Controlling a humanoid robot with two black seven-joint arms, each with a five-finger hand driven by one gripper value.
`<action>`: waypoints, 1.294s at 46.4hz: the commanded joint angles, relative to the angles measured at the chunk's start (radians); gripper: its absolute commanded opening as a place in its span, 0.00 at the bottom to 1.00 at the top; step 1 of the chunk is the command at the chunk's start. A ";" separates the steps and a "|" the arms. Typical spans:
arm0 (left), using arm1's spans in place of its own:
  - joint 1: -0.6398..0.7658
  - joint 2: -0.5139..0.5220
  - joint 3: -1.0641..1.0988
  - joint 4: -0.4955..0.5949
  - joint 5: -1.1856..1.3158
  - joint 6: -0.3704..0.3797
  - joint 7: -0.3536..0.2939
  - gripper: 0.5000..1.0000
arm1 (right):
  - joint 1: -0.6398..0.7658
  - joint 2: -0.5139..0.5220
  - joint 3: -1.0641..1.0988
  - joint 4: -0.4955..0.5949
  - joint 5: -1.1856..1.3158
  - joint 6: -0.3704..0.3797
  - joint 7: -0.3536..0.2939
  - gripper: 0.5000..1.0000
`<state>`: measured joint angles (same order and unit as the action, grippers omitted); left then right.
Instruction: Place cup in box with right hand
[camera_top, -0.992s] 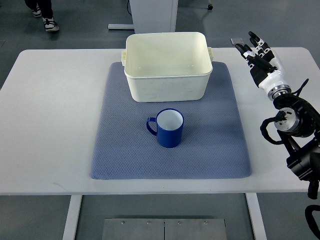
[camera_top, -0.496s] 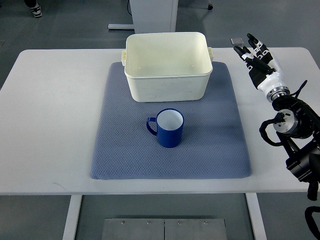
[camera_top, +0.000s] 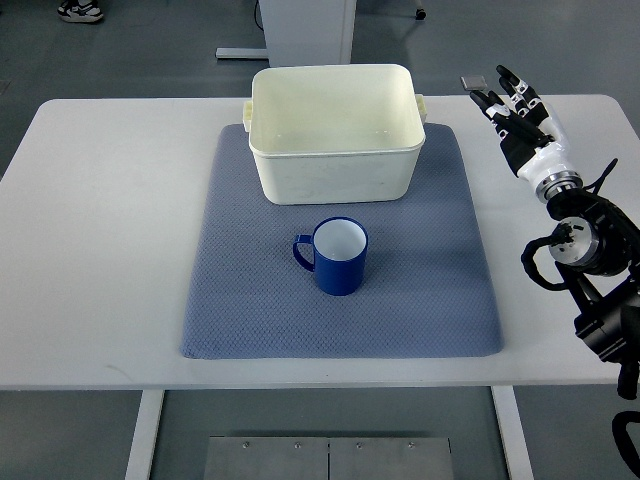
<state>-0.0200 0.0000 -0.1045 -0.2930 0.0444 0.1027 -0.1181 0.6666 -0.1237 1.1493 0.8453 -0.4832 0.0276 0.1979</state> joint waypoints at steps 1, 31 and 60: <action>0.000 0.000 0.000 0.000 0.000 0.000 0.000 1.00 | 0.004 -0.002 0.000 0.014 -0.002 0.002 0.000 0.99; 0.000 0.000 0.000 0.000 0.000 0.000 0.000 1.00 | 0.051 -0.188 -0.241 0.406 -0.005 0.147 -0.017 0.97; 0.000 0.000 0.000 0.000 0.000 0.000 0.000 1.00 | 0.036 -0.185 -0.453 0.459 -0.202 0.157 0.034 0.97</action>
<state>-0.0199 0.0000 -0.1047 -0.2930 0.0444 0.1031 -0.1181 0.7056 -0.3086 0.7121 1.3048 -0.6752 0.1843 0.2256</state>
